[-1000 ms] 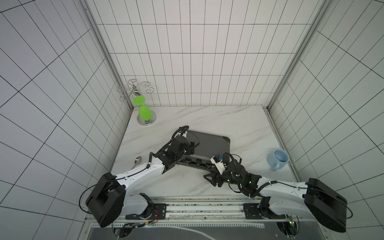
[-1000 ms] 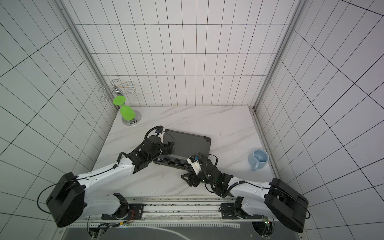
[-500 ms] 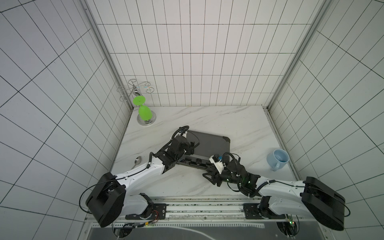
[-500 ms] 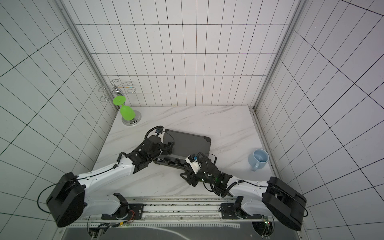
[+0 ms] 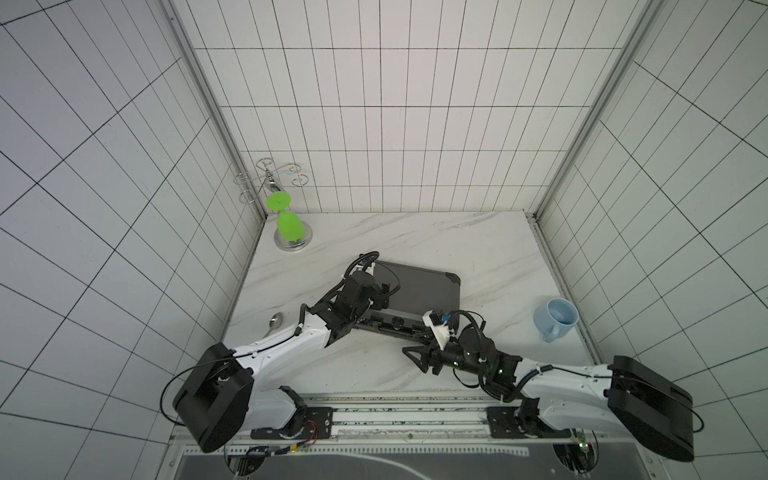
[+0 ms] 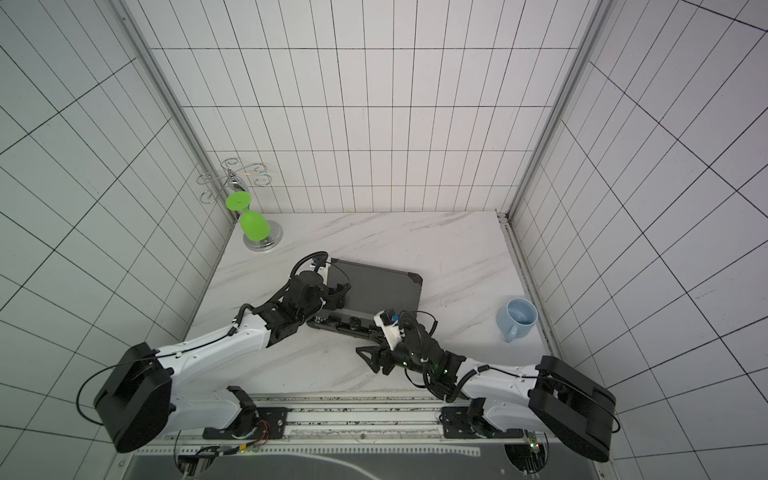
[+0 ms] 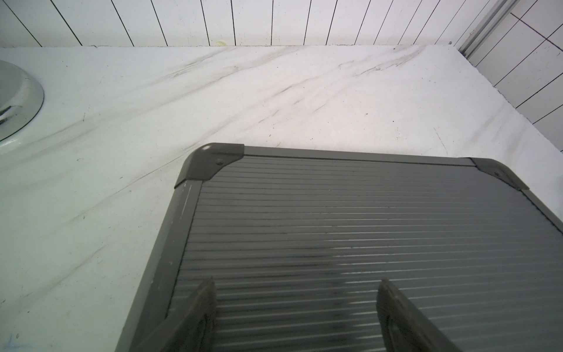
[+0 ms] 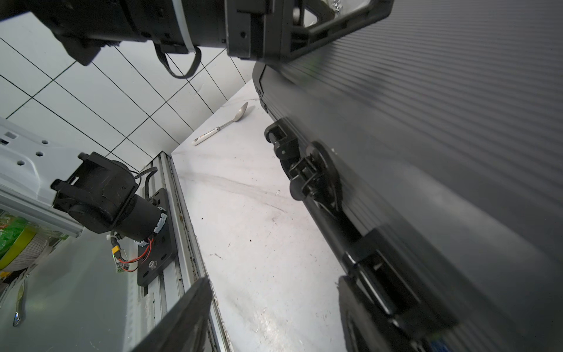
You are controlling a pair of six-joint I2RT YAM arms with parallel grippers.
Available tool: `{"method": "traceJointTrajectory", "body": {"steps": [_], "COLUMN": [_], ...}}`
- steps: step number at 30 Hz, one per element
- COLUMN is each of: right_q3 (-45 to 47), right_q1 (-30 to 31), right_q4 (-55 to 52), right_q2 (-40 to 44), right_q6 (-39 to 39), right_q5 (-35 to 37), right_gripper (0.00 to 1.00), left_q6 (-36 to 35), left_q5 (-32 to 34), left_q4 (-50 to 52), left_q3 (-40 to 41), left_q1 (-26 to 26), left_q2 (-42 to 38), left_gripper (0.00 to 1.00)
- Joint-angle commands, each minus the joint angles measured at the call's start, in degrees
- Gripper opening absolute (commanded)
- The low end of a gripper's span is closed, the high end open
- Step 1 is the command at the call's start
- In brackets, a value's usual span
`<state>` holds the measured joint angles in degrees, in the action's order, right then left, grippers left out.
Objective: Close the poker set cases
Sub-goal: Close the lid of the poker set case.
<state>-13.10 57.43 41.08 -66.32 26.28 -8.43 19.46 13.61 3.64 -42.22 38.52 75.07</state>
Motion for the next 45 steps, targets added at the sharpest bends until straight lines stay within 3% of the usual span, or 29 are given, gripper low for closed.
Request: {"method": "traceJointTrajectory", "body": {"steps": [1,11,16,27,37,45], "right_q3": [3.6,-2.4,-5.3,0.1,-2.9,-3.2], "right_q1": [-3.2,-15.9,-16.3,-17.3,-18.3,-18.6], "right_q4": [-5.4,-9.7,-11.8,2.5,5.1,18.5], "right_q2": [-1.0,-4.3,-5.4,-1.4,-8.3,-13.5], "right_q6": [2.7,-2.6,-6.1,-6.6,-6.1,-7.1], "right_q5": [16.7,12.8,10.3,1.5,0.0,-3.1], "right_gripper": [0.72,0.75,0.75,0.74,0.74,0.73], "left_q6": [0.7,0.9,0.8,0.8,0.6,1.0], "left_q5": [-0.5,-3.4,-3.5,-3.8,-3.5,-3.6], "left_q4": [0.6,-2.2,-2.8,-3.6,-4.3,-5.2], "left_q3": [-0.6,-3.5,-5.6,-6.3,-5.3,-4.2], "left_q1": [-0.1,-0.1,-0.1,-0.1,-0.1,-0.1], "left_q2": [2.2,7.7,10.6,11.9,11.1,11.2], "left_gripper": [0.82,0.82,0.82,0.82,0.82,0.82]}}
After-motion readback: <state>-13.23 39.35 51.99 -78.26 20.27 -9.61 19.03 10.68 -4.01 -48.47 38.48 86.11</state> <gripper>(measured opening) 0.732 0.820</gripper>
